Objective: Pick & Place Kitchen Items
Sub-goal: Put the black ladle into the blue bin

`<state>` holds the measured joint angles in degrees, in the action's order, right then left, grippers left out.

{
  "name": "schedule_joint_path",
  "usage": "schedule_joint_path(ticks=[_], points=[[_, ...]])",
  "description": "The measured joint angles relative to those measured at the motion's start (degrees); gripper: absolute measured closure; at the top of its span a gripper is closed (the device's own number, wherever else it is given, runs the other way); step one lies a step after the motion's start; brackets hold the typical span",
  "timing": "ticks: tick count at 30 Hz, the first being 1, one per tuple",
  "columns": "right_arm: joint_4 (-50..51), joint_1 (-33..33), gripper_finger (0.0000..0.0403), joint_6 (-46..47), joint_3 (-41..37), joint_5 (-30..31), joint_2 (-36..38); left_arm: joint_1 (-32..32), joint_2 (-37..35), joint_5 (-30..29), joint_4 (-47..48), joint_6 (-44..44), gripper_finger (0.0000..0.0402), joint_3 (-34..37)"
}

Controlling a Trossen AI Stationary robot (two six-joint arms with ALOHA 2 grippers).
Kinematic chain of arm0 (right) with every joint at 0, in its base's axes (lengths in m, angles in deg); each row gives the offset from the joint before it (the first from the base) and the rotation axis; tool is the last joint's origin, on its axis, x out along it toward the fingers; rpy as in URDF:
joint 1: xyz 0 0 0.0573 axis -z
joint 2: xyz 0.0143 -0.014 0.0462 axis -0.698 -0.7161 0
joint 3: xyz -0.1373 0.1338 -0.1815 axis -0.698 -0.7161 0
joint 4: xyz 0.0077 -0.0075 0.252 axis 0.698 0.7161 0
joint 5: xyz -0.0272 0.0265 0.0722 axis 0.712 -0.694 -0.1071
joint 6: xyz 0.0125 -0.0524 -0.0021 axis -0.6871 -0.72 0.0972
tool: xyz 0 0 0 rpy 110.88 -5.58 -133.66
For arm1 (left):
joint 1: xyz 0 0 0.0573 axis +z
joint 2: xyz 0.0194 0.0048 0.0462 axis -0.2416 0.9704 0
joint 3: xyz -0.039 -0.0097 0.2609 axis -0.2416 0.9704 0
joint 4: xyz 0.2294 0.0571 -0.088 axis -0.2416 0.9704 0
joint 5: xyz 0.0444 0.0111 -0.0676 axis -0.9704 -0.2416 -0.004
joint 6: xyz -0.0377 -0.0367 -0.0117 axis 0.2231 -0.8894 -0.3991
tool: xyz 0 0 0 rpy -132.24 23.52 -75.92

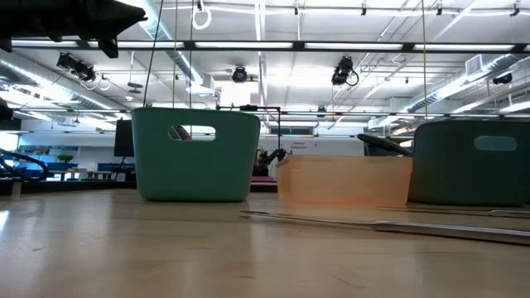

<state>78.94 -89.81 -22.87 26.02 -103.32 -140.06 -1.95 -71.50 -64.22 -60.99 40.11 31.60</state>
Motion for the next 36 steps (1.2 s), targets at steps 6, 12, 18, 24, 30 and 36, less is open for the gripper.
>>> schedule_joint_path(ticks=[6,12,18,24,30,36], points=[[-3.3,-2.6,0.0172,-3.7,0.0,-1.0,-1.5,0.0,0.0,0.0,0.2,0.0,0.0392,0.0],[-7.7,-3.7,0.019,-2.6,-3.0,-0.3,-1.6,0.0,0.0,0.0,0.7,0.1,0.0392,0.0],[-11.6,-4.6,0.0199,-0.4,-7.5,-3.5,-1.6,0.0,0.0,0.0,0.9,0.1,0.0392,0.0],[-11.9,-4.6,0.024,-0.2,-8.1,-3.0,-1.6,0.0,0.0,0.0,1.1,0.1,0.0392,0.0],[-11.9,-4.2,0.0336,-2.1,-8.0,-2.3,-1.5,0.0,0.0,-0.1,1.1,0.1,0.0392,0.0],[-10.3,-3.9,0.0347,-1.6,-6.1,2.3,-1.4,0.0,0.0,-0.1,1.1,0.1,0.0392,0.0]])
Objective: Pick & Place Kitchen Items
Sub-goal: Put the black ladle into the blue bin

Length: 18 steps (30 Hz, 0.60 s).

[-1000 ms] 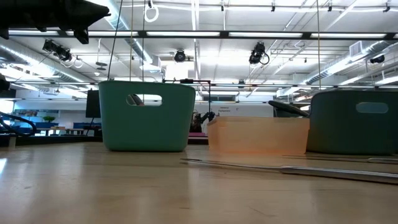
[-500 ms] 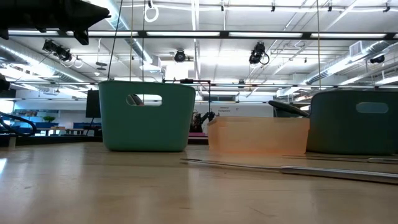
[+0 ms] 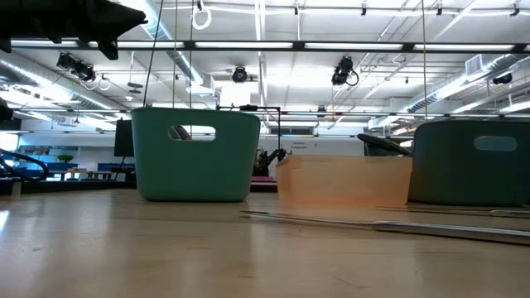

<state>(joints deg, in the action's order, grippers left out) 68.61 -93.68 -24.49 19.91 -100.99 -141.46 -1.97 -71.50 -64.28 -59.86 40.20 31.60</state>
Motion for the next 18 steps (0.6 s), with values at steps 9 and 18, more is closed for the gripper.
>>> schedule_joint_path(ticks=[9,18], points=[[0.9,3.1,0.0356,2.6,8.4,11.5,0.3,0.0,0.0,0.0,0.0,0.0,0.0392,0.0],[-0.7,6.7,0.0356,6.4,22.3,30.0,2.8,0.0,0.0,0.0,0.0,0.0,0.0392,0.0]])
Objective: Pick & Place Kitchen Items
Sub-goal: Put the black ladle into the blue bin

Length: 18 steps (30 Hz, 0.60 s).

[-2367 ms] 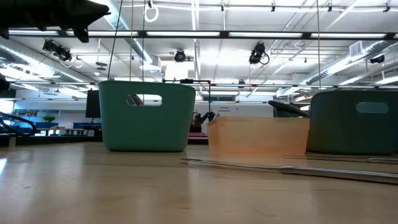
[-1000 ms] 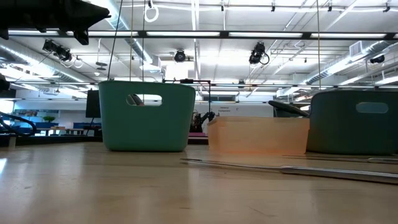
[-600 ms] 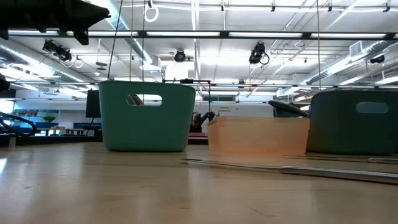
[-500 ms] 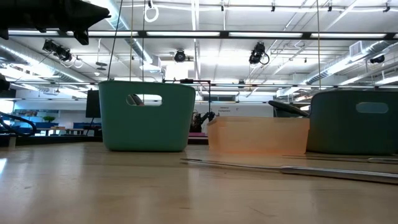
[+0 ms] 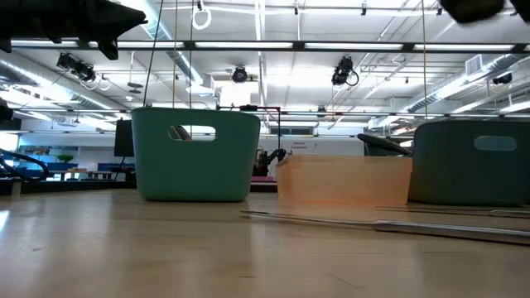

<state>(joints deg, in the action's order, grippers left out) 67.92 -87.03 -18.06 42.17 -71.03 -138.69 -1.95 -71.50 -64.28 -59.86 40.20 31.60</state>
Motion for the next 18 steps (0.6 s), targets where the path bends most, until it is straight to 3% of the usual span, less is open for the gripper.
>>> schedule_joint_path(ticks=[8,10,14,18], points=[[-1.4,3.5,0.0356,1.4,6.8,20.0,10.7,0.0,0.0,0.0,0.0,0.0,0.0392,0.0],[2.8,5.0,0.0356,4.4,8.5,24.7,13.2,0.0,0.0,0.0,0.0,0.0,0.0392,0.0],[17.6,10.5,0.0356,13.7,12.8,27.7,15.8,0.0,0.0,0.0,0.0,0.0,0.0392,0.0],[29.2,15.4,0.0356,15.1,14.2,32.2,18.1,0.0,0.0,-1.2,0.0,0.0,0.0392,0.0]])
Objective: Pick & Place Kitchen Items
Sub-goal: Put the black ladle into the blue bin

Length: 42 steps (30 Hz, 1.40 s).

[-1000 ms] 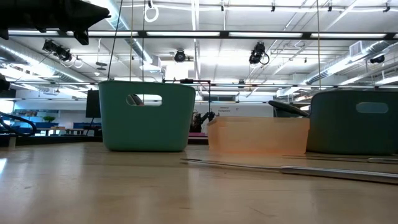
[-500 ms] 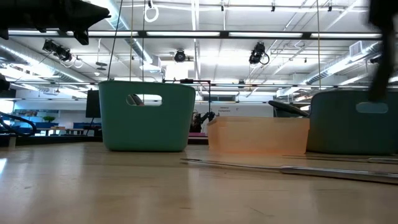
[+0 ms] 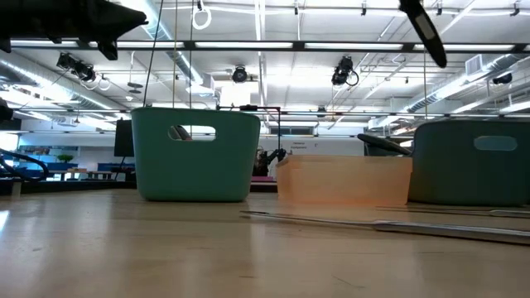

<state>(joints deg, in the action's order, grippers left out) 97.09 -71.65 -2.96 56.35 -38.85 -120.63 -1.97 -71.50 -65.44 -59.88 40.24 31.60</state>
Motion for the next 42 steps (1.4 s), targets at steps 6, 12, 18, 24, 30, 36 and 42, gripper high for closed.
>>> schedule_joint_path(ticks=[6,12,18,24,30,36,42], points=[[3.4,6.7,0.0356,-1.5,-4.4,5.4,7.5,0.0,0.0,-0.9,0.0,0.0,0.0392,0.0],[2.8,13.9,0.0356,-13.1,-13.5,9.5,17.5,0.0,0.0,-2.6,0.6,0.8,0.0392,0.0],[2.8,23.2,0.0356,-26.2,-18.3,16.6,23.2,0.0,0.0,-4.5,0.6,1.4,0.0392,0.0],[3.1,37.6,0.0356,-34.9,-25.1,14.6,28.2,0.0,0.0,-4.5,0.7,1.4,0.0392,0.0],[-3.2,47.7,0.0356,-44.3,-33.3,13.4,28.8,0.0,0.0,-5.5,0.7,1.5,0.0392,0.0],[-15.1,52.0,0.0356,-61.0,-42.0,12.9,27.6,0.0,0.0,-5.5,0.7,1.5,0.0392,0.0],[-18.2,54.2,0.0356,-71.2,-46.5,10.4,27.3,0.0,0.0,-5.5,0.7,1.5,0.0392,0.0]])
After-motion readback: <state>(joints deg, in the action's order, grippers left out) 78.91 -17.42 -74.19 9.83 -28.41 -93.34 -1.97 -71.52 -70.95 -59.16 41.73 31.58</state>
